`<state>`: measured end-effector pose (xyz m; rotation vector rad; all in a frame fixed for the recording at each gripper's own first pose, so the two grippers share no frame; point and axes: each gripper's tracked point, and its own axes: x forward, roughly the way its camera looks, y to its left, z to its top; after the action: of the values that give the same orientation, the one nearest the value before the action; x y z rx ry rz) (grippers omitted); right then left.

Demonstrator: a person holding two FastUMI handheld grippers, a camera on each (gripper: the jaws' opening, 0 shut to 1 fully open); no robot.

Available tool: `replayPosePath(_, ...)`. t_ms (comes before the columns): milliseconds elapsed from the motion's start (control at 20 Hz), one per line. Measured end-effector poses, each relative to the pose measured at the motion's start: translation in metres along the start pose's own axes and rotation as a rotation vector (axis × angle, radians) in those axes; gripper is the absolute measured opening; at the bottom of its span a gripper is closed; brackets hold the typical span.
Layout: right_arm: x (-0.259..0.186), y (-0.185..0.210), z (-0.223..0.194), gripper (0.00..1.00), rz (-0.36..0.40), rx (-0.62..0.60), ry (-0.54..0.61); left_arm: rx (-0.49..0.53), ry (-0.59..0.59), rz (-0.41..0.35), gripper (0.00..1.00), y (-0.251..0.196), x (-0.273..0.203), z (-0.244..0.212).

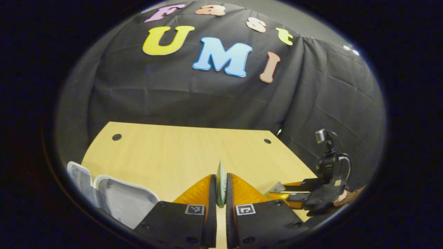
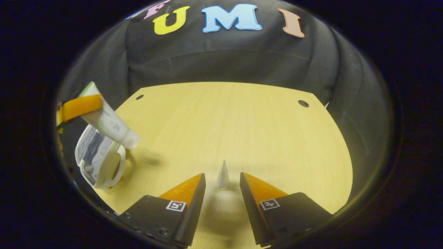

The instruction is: First open the suitcase, pack the skin care products into it, and then close the suitcase.

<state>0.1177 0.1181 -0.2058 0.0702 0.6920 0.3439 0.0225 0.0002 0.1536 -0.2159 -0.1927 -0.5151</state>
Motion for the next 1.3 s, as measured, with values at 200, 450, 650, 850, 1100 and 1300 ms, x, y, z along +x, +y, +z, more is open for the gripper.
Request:
replayPosePath(200, 0.015, -0.003, -0.012, 0.28, -0.015, 0.055, 0.044, 0.025, -0.016, 0.154, 0.18, 0.075, -0.057, 0.011)
replayPosePath(450, -0.017, 0.046, 0.016, 0.25, 0.149, 0.240, 0.030, 0.025, 0.242, 0.271, 0.18, 0.147, -0.089, -0.060)
replayPosePath(650, -0.055, 0.135, 0.034, 0.25, 0.370, 0.172, 0.050, 0.065, 0.576, 0.338, 0.18, 0.196, -0.122, -0.123)
replayPosePath(850, -0.079, 0.227, 0.029, 0.25, 0.559, 0.095, 0.115, 0.078, 0.851, 0.421, 0.22, 0.247, -0.153, -0.171)
replayPosePath(1100, -0.079, 0.287, 0.003, 0.25, 0.625, 0.004, 0.222, 0.056, 0.702, 0.329, 0.46, 0.238, -0.145, -0.154)
replayPosePath(1300, -0.060, 0.319, 0.004, 0.25, 0.655, -0.006, 0.301, -0.023, 0.500, 0.230, 0.62, 0.221, -0.168, -0.129)
